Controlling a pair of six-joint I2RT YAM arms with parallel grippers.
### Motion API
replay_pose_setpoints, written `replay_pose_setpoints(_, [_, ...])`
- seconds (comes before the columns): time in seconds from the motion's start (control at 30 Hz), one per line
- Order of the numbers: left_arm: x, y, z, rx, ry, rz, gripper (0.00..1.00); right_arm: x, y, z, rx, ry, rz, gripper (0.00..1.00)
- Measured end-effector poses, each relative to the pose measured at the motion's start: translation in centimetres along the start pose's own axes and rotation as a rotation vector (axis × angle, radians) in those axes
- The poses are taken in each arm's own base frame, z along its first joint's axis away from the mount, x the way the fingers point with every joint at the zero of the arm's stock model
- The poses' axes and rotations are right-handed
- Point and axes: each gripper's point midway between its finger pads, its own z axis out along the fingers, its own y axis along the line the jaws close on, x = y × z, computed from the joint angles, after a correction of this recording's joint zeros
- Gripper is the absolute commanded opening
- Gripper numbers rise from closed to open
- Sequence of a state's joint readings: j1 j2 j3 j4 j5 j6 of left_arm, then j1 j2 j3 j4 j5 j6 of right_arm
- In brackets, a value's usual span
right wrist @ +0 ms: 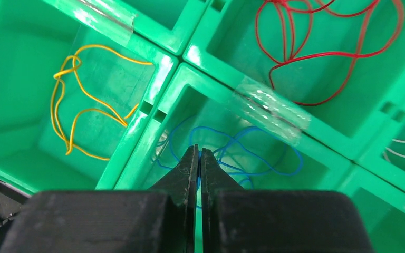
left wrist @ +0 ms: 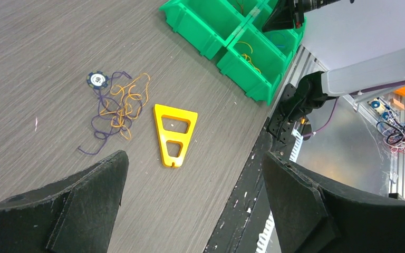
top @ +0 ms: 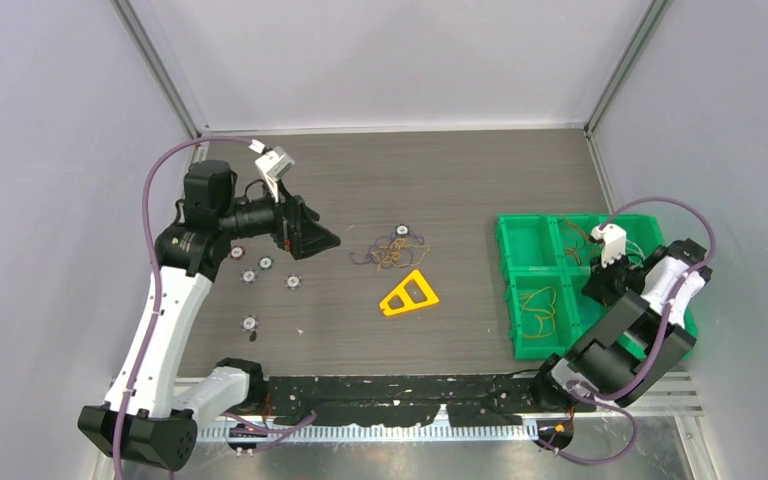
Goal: Untangle the cables
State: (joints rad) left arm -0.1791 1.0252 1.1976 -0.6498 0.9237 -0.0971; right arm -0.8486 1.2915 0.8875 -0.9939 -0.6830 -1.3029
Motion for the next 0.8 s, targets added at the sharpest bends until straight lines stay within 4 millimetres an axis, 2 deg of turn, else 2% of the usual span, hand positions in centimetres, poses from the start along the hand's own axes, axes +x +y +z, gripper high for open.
replay_pose_setpoints(0.03, [0.0,0.1,0.1,0.000,0.002,-0.002,1.00,0.5,0.1,0.4,-0.015,0.009,0.005,0.06])
replay_pose_setpoints(0.1, [0.0,0.3,0.1,-0.005,0.005,-0.007,0.99,1.3,0.3,1.1,-0.032,0.023,0.006,0.12])
replay_pose_setpoints(0.13, [0.0,0.4,0.2,-0.008,0.007,-0.009,1.00,1.7,0.3,1.3,-0.036,0.033,0.005,0.25])
replay_pose_setpoints(0.17, [0.0,0.4,0.2,-0.008,0.008,-0.010,1.00,2.0,0.3,1.4,-0.038,0.045,0.003,0.33])
replay_pose_setpoints(0.2, [0.0,0.4,0.2,-0.011,0.010,-0.012,1.00,2.2,0.2,1.5,-0.038,0.052,0.004,0.50])
replay_pose_setpoints(0.27, [0.1,0.6,0.2,-0.020,0.014,-0.014,1.00,2.5,0.2,1.3,-0.039,0.069,0.004,0.65])
replay_pose_setpoints(0.37, [0.2,1.2,0.2,-0.045,0.032,-0.013,1.00,1.7,0.1,0.2,-0.044,0.081,0.006,0.78])
replay_pose_setpoints(0.47, [0.5,1.9,0.3,-0.070,0.057,-0.016,1.00,-0.9,-0.8,-2.3,0.000,0.059,-0.038,0.91])
replay_pose_setpoints(0.57, [1.1,2.6,0.4,-0.092,0.084,-0.019,0.99,-4.2,-1.1,-5.4,0.066,0.017,-0.102,0.95])
replay_pose_setpoints(0.67, [1.4,3.2,0.4,-0.113,0.098,-0.015,1.00,-8.2,-0.3,-8.2,0.107,-0.037,-0.161,0.96])
replay_pose_setpoints(0.73, [1.5,3.5,0.5,-0.119,0.100,-0.014,1.00,-11.0,0.8,-8.9,0.092,-0.073,-0.183,0.96])
replay_pose_setpoints(0.8, [1.6,3.7,0.6,-0.125,0.103,-0.017,1.00,-14.4,2.6,-8.5,0.042,-0.122,-0.211,0.96])
